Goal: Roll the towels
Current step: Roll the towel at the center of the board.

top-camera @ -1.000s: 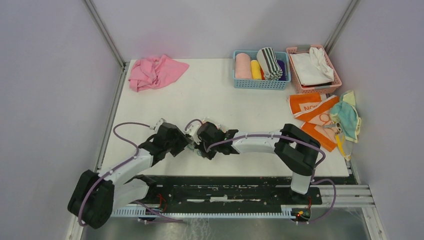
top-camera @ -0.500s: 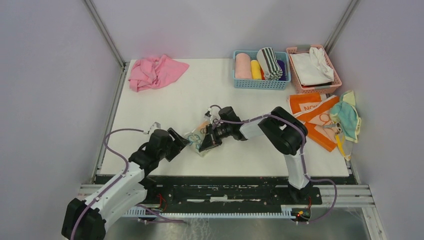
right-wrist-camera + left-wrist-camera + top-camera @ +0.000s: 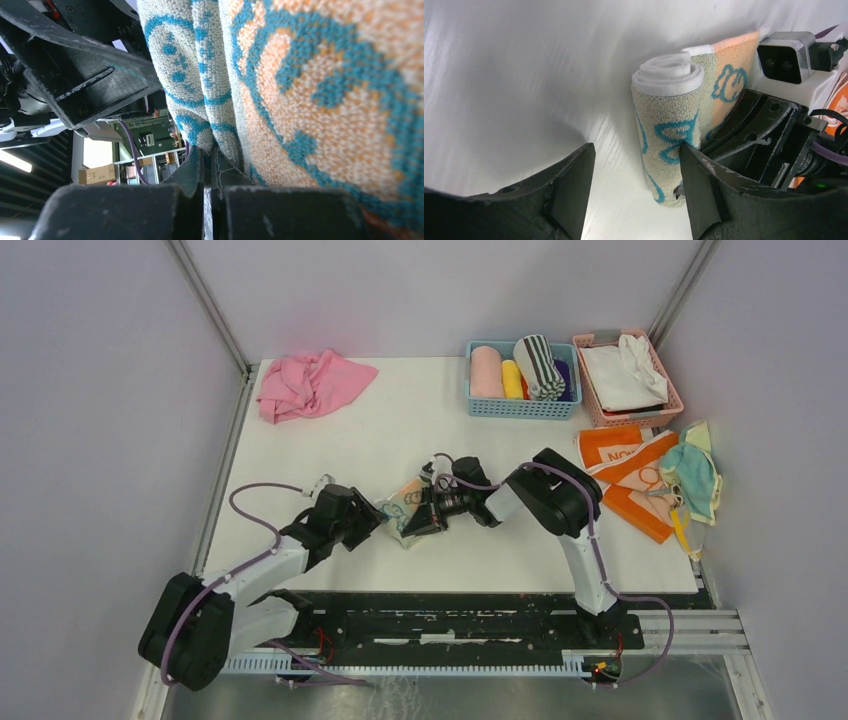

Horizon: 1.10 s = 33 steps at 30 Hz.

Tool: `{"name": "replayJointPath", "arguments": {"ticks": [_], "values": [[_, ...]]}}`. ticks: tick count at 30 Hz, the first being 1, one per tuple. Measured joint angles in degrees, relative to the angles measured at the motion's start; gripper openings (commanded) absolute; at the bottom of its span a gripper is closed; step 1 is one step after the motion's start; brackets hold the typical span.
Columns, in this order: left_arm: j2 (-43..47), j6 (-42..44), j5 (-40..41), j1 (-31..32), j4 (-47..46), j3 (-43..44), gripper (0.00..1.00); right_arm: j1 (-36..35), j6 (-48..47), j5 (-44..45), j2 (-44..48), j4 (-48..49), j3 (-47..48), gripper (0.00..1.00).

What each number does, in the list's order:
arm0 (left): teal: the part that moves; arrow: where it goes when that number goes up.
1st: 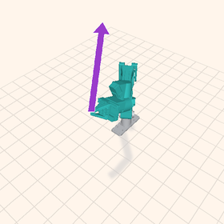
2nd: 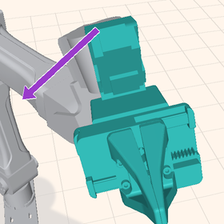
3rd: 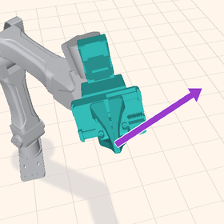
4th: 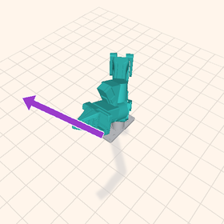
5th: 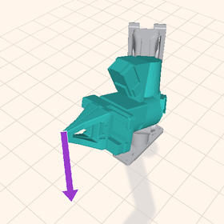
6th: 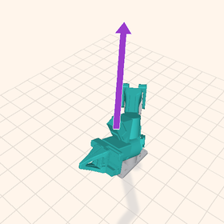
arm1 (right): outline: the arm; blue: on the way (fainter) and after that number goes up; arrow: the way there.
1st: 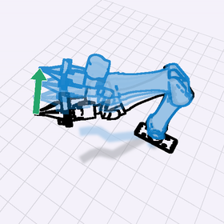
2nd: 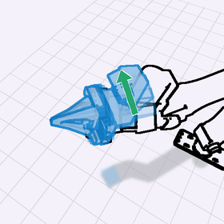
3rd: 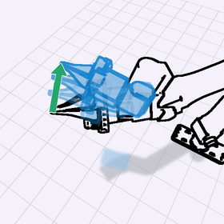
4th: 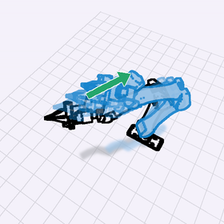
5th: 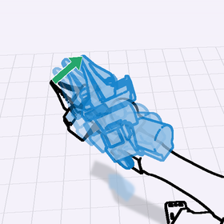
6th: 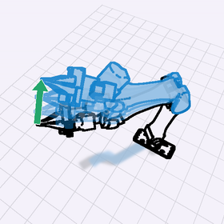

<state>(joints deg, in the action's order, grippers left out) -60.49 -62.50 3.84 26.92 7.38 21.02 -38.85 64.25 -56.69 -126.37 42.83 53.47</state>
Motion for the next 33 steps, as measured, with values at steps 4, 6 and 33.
{"name": "replayJointPath", "arguments": {"ticks": [4,6,33], "values": [[-5.46,1.09,-0.35,-0.17,-3.63,1.20,0.61,0.31,-1.75,0.02,0.02,-1.38,0.17,0.07],[-8.11,1.66,-0.98,-0.17,-5.44,2.16,0.57,0.35,-3.87,0.24,0.57,-4.31,0.68,0.14],[-19.37,1.77,-3.82,0.22,-15.76,5.53,0.47,-24.35,-53.31,64.78,32.15,-54.05,5.88,0.59]]}}
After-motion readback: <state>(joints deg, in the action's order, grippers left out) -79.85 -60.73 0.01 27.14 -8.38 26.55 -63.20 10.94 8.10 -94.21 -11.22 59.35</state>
